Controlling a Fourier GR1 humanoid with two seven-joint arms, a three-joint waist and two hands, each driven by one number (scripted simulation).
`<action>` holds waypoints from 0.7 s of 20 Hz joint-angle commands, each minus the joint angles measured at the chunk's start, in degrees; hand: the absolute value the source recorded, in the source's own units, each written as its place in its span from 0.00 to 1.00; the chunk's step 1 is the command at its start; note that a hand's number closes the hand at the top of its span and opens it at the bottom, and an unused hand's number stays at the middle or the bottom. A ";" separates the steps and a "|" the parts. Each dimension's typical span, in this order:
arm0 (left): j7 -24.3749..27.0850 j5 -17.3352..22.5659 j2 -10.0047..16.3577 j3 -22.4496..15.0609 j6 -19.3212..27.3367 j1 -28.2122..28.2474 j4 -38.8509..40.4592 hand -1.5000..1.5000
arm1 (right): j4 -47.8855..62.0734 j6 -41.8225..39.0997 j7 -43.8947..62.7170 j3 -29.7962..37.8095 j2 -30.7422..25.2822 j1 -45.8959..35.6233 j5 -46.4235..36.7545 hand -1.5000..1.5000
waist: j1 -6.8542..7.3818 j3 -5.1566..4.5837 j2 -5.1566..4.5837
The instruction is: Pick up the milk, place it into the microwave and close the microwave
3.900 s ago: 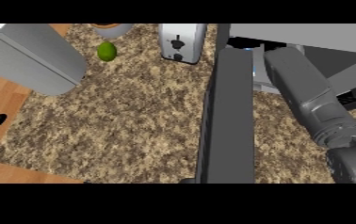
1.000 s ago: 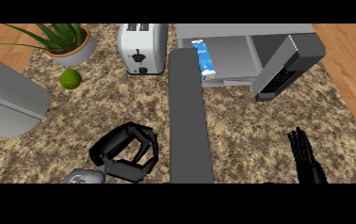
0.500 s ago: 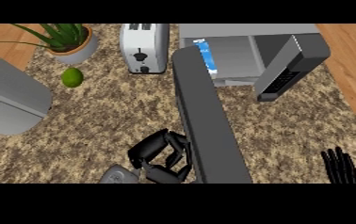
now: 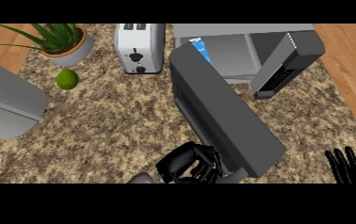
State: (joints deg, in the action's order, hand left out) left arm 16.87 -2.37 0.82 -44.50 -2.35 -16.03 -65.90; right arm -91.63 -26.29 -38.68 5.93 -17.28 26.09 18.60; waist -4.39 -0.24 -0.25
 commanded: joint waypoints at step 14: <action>-3.76 18.36 -0.73 -13.03 27.98 -16.48 1.66 1.00 | -18.81 -4.13 10.78 -4.96 -4.72 2.37 6.60 0.00 | -5.64 -0.18 -1.19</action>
State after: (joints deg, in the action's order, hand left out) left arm 12.31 12.02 1.86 -56.99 21.65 -29.07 -62.58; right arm -108.59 -29.56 -29.26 1.24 -21.03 28.06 24.01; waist -8.65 -0.31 -1.30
